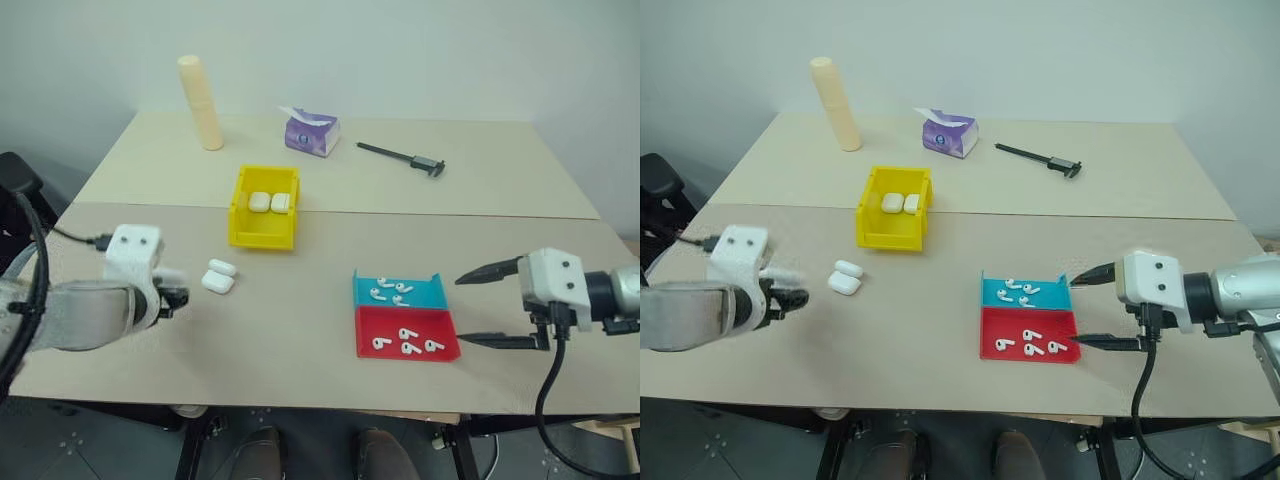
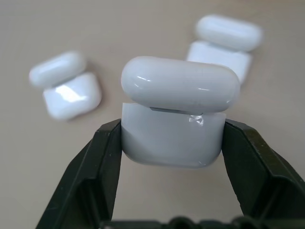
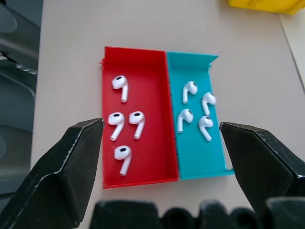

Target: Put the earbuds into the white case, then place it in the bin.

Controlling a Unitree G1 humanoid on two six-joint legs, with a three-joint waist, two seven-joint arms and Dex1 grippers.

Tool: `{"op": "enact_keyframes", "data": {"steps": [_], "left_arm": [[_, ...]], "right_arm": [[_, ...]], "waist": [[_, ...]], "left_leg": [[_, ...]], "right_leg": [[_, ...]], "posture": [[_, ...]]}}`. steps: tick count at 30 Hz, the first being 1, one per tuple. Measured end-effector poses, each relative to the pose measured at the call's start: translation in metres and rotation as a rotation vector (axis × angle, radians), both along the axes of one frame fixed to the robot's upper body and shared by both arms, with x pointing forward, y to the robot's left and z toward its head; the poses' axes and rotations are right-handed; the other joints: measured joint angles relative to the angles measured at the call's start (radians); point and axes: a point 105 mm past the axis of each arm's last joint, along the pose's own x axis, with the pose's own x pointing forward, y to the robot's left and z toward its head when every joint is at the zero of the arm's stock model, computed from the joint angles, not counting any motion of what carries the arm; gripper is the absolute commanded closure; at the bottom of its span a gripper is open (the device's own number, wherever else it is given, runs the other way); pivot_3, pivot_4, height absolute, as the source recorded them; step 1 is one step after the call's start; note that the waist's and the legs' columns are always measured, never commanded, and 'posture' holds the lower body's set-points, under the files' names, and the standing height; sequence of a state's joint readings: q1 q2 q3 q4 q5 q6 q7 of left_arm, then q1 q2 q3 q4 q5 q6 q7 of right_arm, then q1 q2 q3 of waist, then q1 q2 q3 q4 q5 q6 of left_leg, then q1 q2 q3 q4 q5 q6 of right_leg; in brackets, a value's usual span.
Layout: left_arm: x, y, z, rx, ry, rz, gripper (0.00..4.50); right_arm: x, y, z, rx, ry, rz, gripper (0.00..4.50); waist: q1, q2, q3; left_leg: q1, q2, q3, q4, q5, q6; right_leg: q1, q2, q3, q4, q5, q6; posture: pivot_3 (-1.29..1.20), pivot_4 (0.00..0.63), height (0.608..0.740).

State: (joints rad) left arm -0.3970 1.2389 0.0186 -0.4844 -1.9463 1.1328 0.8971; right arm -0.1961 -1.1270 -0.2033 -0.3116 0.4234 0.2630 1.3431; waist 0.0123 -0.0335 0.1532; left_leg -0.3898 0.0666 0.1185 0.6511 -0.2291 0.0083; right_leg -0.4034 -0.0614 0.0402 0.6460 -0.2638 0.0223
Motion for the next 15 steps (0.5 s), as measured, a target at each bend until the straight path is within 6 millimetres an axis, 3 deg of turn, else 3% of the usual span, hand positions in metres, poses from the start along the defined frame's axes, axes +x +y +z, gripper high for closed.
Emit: {"op": "enact_keyframes", "data": {"steps": [5,9,15], "left_arm": [[0.005,-0.047,0.017,-0.038,-0.272,-0.240,1.65],[0.013,-0.077,0.011,-0.114,-0.529,-0.450,1.65],[0.013,-0.111,0.010,-0.324,-0.884,-0.687,1.65]], "right_arm": [[0.007,0.005,0.016,-0.002,-0.055,0.003,0.00],[0.006,0.012,0.020,-0.033,-0.050,0.017,0.00],[-0.001,0.024,0.019,-0.167,0.023,0.032,0.00]], "waist": [[-0.002,0.001,0.000],[-0.001,0.001,0.000],[0.000,0.002,-0.001]], "left_leg": [[0.000,0.000,0.003,-0.001,0.002,-0.003],[-0.001,0.000,0.004,-0.001,0.006,-0.010],[-0.005,0.001,0.003,0.001,0.000,0.000]], "right_leg": [[0.000,0.001,0.000,-0.001,0.000,0.000],[0.000,0.002,-0.001,-0.002,0.000,-0.001],[-0.001,0.000,-0.002,-0.004,0.001,0.000]], "posture": [[0.00,0.150,0.740],[0.00,0.150,0.740],[0.00,0.150,0.740]]}}
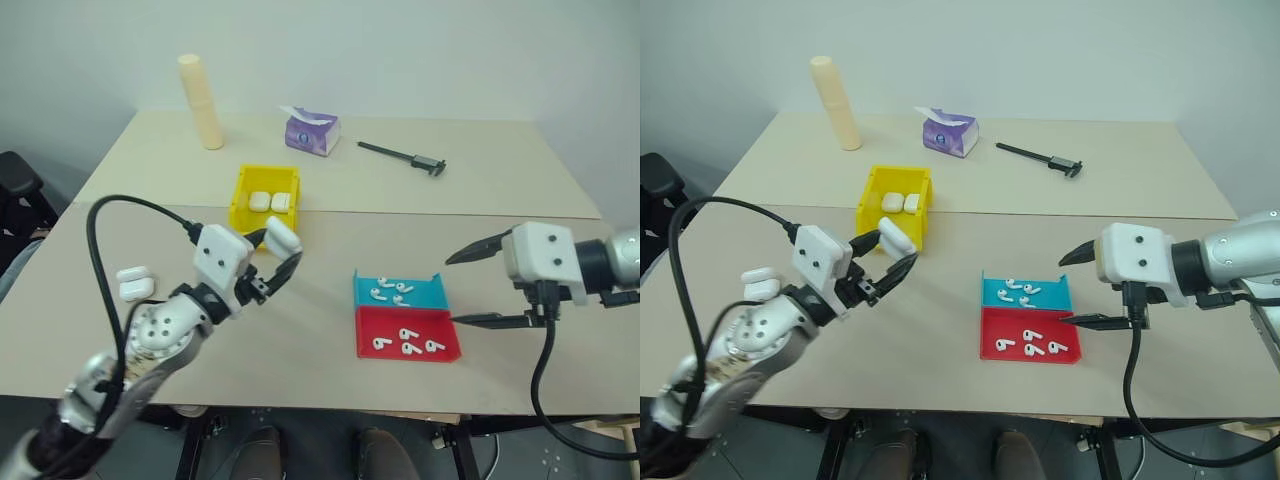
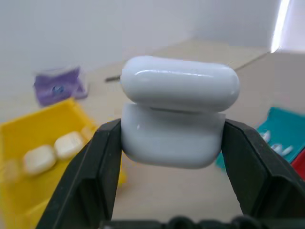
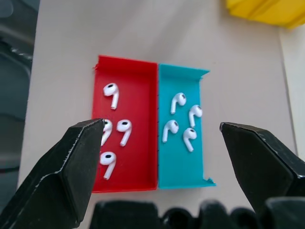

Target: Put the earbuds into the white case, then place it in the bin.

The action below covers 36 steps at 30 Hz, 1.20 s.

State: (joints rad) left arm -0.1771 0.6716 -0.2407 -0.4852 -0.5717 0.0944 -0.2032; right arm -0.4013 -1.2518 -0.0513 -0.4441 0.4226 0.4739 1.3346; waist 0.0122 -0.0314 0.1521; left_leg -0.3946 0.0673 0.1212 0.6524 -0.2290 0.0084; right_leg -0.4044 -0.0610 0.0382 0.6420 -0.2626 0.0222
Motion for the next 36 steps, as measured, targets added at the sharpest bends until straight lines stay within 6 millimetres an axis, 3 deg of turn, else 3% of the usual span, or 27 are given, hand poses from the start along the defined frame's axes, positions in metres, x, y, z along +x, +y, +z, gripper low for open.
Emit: {"op": "enact_keyframes", "data": {"steps": [4,12,20,26,30,36], "left_arm": [[-0.004,-0.008,-0.013,-0.104,-0.078,-0.109,1.65],[-0.037,-0.009,-0.040,-0.057,-0.107,-0.422,1.65],[-0.055,0.011,-0.050,-0.194,-0.041,-0.499,1.65],[-0.065,0.017,-0.057,-0.223,-0.007,-0.545,1.65],[-0.064,0.021,-0.054,-0.229,-0.032,-0.534,1.65],[-0.064,0.021,-0.053,-0.213,-0.043,-0.527,1.65]], "right_arm": [[-0.006,0.008,-0.005,-0.055,0.049,0.002,0.00],[-0.008,0.021,-0.018,-0.142,0.119,-0.011,0.00],[-0.009,0.025,-0.039,-0.275,0.146,0.008,0.00],[-0.004,0.031,-0.044,-0.322,0.131,0.038,0.00],[-0.002,0.031,-0.055,-0.353,0.160,0.040,0.94],[0.004,0.032,-0.061,-0.391,0.139,0.032,0.94]], "waist": [[-0.001,0.000,0.000],[-0.011,0.002,-0.001],[-0.018,0.003,-0.002],[-0.024,0.004,-0.002],[-0.024,0.004,-0.002],[-0.024,0.004,-0.002]], "left_leg": [[-0.003,0.001,-0.004,0.003,-0.001,0.002],[-0.004,0.002,-0.006,0.006,-0.002,0.004],[-0.006,0.002,-0.006,0.007,-0.003,0.006],[-0.005,0.002,-0.007,0.008,-0.003,0.006],[-0.006,0.002,-0.006,0.008,-0.004,0.006],[-0.007,0.002,-0.006,0.008,-0.004,0.006]], "right_leg": [[-0.001,0.000,0.000,0.000,0.000,0.000],[-0.003,0.001,-0.001,0.003,0.000,0.001],[-0.006,0.000,0.000,0.004,0.000,0.002],[-0.006,0.001,-0.001,0.005,0.000,0.002],[-0.006,0.001,0.000,0.004,0.000,0.002],[-0.007,0.001,0.000,0.005,0.000,0.002]], "posture": [[0.00,0.150,0.740],[0.00,0.150,0.740],[0.00,0.150,0.740],[0.00,0.150,0.740],[0.00,0.150,0.740],[0.00,0.150,0.740]]}}
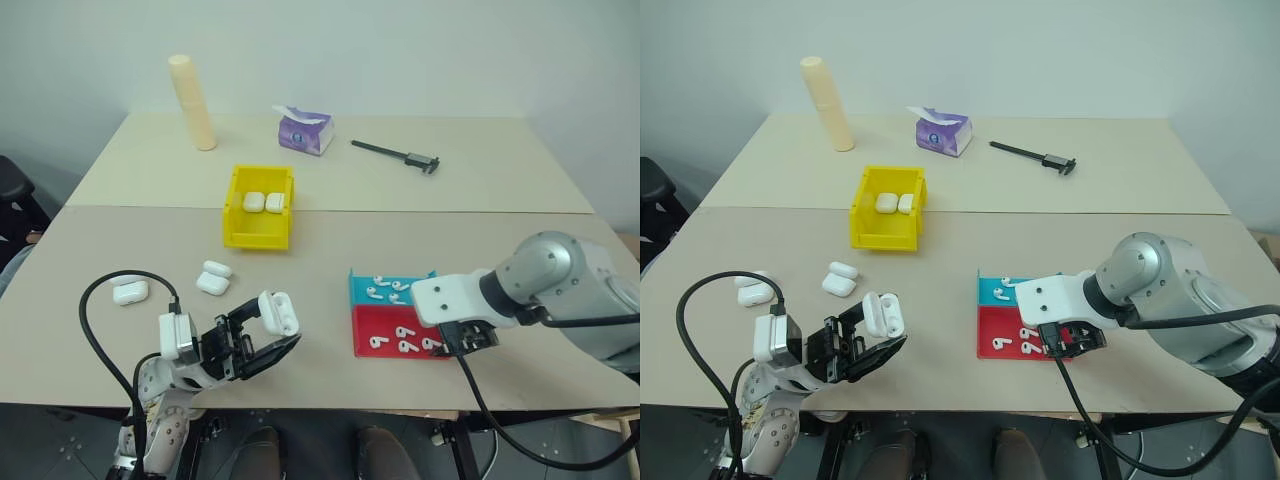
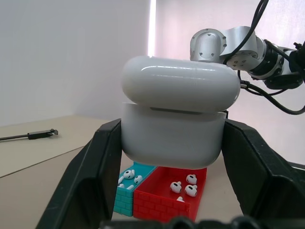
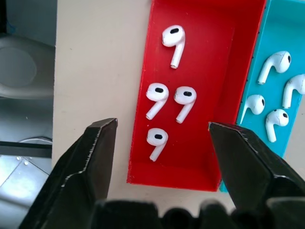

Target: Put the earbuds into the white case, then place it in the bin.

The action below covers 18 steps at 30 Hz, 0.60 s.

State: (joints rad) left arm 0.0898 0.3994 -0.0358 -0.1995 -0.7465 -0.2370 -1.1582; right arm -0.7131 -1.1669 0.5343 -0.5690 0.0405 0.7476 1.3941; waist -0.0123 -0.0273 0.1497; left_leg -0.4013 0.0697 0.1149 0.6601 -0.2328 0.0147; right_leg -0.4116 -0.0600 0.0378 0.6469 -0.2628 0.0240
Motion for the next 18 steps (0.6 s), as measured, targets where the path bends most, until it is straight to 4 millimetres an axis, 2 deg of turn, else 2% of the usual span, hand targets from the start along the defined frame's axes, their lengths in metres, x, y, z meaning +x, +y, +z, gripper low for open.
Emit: {"op": "enact_keyframes", "data": {"steps": [2,5,15,18], "left_arm": [[0.000,-0.001,0.000,-0.001,-0.001,-0.001,1.65],[-0.001,-0.001,0.000,0.003,0.003,-0.002,1.65],[0.000,-0.003,-0.001,0.025,0.013,0.003,1.65],[0.000,-0.003,-0.002,0.030,0.020,0.004,1.65]], "right_arm": [[0.002,-0.001,-0.005,-0.024,-0.003,-0.005,0.94],[0.005,-0.004,-0.011,-0.049,-0.003,-0.026,1.53],[0.010,-0.009,-0.025,-0.077,0.002,-0.089,1.53],[0.011,-0.011,-0.028,-0.086,-0.001,-0.104,2.09]], "waist": [[0.000,0.000,0.000],[0.000,0.000,0.000],[0.000,0.000,0.000],[0.000,0.000,0.000]], "left_leg": [[0.000,0.000,0.000,0.000,0.000,0.000],[-0.001,0.000,0.000,0.000,0.000,0.000],[-0.005,0.000,0.000,0.000,0.000,0.000],[-0.005,0.000,0.000,0.000,0.000,0.000]], "right_leg": [[0.000,0.000,0.000,0.000,0.000,0.000],[-0.001,0.000,0.000,0.000,0.000,0.000],[-0.007,0.000,0.001,0.002,0.000,0.000],[-0.007,0.000,0.001,0.002,0.000,0.000]], "posture": [[0.00,0.150,0.740],[0.00,0.150,0.740],[0.00,0.150,0.740],[0.00,0.150,0.740]]}}
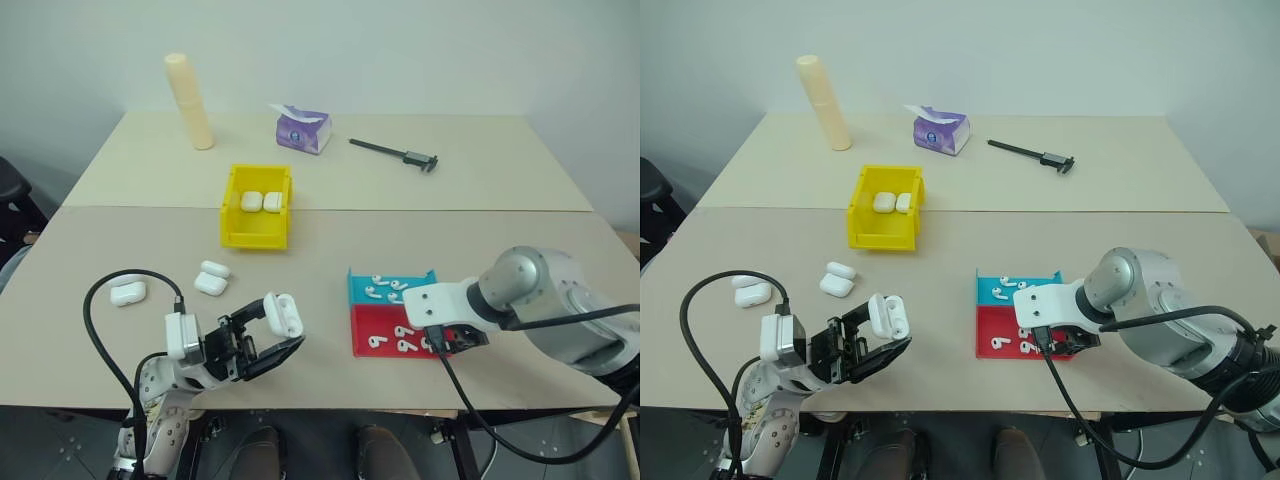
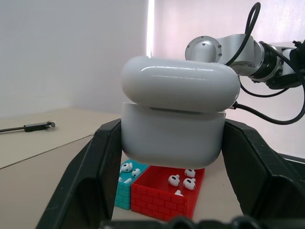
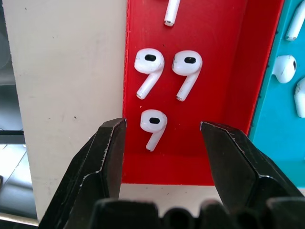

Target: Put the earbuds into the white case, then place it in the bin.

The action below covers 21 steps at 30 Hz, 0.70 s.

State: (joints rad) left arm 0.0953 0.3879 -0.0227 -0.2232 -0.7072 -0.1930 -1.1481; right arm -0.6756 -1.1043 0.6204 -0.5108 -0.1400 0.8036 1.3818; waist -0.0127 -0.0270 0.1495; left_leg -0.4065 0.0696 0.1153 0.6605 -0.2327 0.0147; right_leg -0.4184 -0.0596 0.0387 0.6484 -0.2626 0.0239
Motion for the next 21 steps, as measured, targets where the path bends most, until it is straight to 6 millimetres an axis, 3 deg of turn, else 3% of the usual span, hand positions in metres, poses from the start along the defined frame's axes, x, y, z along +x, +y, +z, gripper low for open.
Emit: {"op": "enact_keyframes", "data": {"steps": [21], "left_arm": [[-0.001,0.000,-0.005,0.038,0.010,0.013,1.65]], "right_arm": [[0.001,-0.002,-0.015,-0.007,0.023,-0.037,2.09]], "waist": [[0.000,0.000,0.000]], "left_leg": [[0.000,0.000,0.000,0.000,0.000,0.000]], "right_leg": [[0.000,0.000,0.000,0.000,0.000,0.000]], "posture": [[0.00,0.150,0.740]]}}
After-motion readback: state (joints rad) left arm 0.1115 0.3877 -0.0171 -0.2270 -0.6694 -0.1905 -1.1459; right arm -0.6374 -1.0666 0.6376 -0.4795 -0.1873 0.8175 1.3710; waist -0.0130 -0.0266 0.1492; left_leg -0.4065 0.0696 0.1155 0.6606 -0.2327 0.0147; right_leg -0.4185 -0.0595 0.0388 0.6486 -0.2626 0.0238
